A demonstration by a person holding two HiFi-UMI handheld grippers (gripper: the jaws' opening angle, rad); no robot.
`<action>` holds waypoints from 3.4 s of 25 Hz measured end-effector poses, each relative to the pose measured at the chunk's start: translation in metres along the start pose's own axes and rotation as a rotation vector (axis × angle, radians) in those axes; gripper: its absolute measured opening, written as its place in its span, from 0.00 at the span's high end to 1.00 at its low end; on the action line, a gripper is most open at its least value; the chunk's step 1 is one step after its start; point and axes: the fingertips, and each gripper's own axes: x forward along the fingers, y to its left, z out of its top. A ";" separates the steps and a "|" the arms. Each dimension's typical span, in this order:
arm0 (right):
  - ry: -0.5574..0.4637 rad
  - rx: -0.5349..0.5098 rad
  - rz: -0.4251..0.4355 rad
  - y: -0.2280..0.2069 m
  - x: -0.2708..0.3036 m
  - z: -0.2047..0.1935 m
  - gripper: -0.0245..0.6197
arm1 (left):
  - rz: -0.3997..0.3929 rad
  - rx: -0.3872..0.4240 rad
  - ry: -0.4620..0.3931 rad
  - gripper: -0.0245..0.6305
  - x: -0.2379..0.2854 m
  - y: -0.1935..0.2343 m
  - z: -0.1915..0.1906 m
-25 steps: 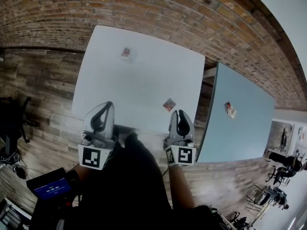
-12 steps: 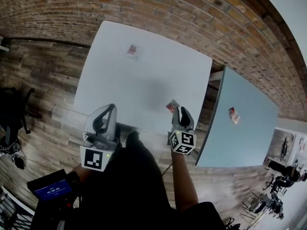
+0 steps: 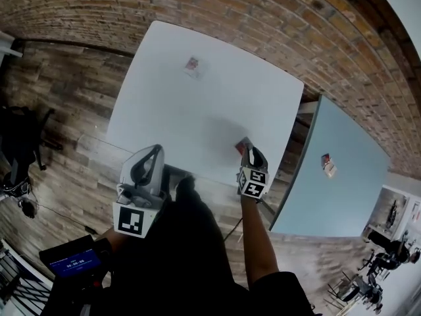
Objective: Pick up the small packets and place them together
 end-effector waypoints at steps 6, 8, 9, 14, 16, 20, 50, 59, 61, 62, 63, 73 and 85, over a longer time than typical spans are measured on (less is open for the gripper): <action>0.091 -0.053 0.030 -0.002 0.024 -0.029 0.75 | 0.003 -0.001 0.020 0.96 0.000 -0.004 -0.005; 0.107 -0.058 0.030 -0.003 0.031 -0.033 0.75 | 0.009 0.001 0.027 0.96 -0.002 -0.002 -0.006; 0.116 -0.057 0.031 -0.003 0.035 -0.036 0.75 | 0.014 0.000 0.028 0.96 -0.003 -0.001 -0.006; 0.179 -0.069 0.049 -0.006 0.047 -0.052 0.75 | 0.037 -0.003 0.044 0.96 -0.009 0.004 -0.011; 0.208 -0.078 0.058 -0.006 0.051 -0.059 0.74 | 0.046 -0.008 0.047 0.96 -0.010 0.007 -0.013; 0.230 -0.082 0.070 -0.008 0.055 -0.066 0.72 | 0.062 -0.022 0.056 0.96 -0.011 0.010 -0.014; 0.230 -0.423 0.339 0.057 0.141 0.021 0.71 | 0.201 -0.018 0.071 0.96 -0.031 0.075 -0.015; 0.180 -0.355 0.321 0.062 0.133 0.040 0.70 | 0.201 -0.025 0.067 0.96 -0.027 0.081 -0.015; 0.166 -0.337 0.319 0.064 0.128 0.048 0.70 | 0.192 -0.038 0.067 0.96 -0.023 0.079 -0.017; 0.155 -0.324 0.319 0.066 0.124 0.052 0.70 | 0.186 -0.041 0.067 0.96 -0.021 0.078 -0.017; 0.142 -0.309 0.320 0.068 0.119 0.057 0.70 | 0.180 -0.039 0.065 0.96 -0.019 0.078 -0.017; -0.122 -0.230 0.325 0.095 0.047 0.107 0.78 | 0.190 -0.042 0.050 0.96 -0.005 0.071 -0.017; -0.290 -0.186 0.379 0.147 0.006 0.173 0.95 | 0.077 -0.052 0.027 0.96 0.022 0.063 -0.015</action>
